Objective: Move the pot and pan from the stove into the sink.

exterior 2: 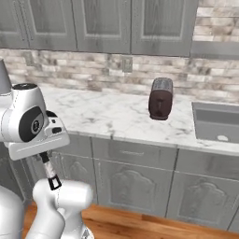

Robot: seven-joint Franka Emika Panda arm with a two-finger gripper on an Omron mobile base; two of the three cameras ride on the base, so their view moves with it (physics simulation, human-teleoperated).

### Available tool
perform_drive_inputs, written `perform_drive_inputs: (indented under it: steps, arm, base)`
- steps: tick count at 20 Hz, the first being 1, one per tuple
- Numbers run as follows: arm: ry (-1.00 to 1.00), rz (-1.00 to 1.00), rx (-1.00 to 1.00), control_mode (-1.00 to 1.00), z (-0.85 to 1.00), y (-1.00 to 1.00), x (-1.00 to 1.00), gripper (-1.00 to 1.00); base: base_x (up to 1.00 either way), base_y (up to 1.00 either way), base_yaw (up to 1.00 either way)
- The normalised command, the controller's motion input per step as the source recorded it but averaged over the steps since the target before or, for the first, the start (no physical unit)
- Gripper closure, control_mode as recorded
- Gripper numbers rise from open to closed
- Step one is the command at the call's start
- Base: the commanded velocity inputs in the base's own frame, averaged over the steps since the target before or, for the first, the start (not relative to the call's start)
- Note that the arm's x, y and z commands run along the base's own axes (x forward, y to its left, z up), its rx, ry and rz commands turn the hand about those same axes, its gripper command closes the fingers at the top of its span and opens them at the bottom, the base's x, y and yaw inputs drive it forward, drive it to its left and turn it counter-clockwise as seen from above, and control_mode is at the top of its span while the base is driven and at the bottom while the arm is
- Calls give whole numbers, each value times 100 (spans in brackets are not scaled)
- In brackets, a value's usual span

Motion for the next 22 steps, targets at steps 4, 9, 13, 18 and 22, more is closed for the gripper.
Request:
perform_drive_inputs:
  steps: [4,9,13,18,22]
  arm:
    - [0,0,0,100,0,0,0,100]
    - [0,0,0,100,0,0,0,100]
    - [0,0,0,100,0,0,0,100]
    - [0,0,0,100,0,0,0,100]
    - [0,0,0,100,0,0,0,100]
  base:
    - [10,-71,0]
    - [10,-74,0]
    - [11,-76,-1]
    - [9,-81,-1]
    - [9,-86,-1]
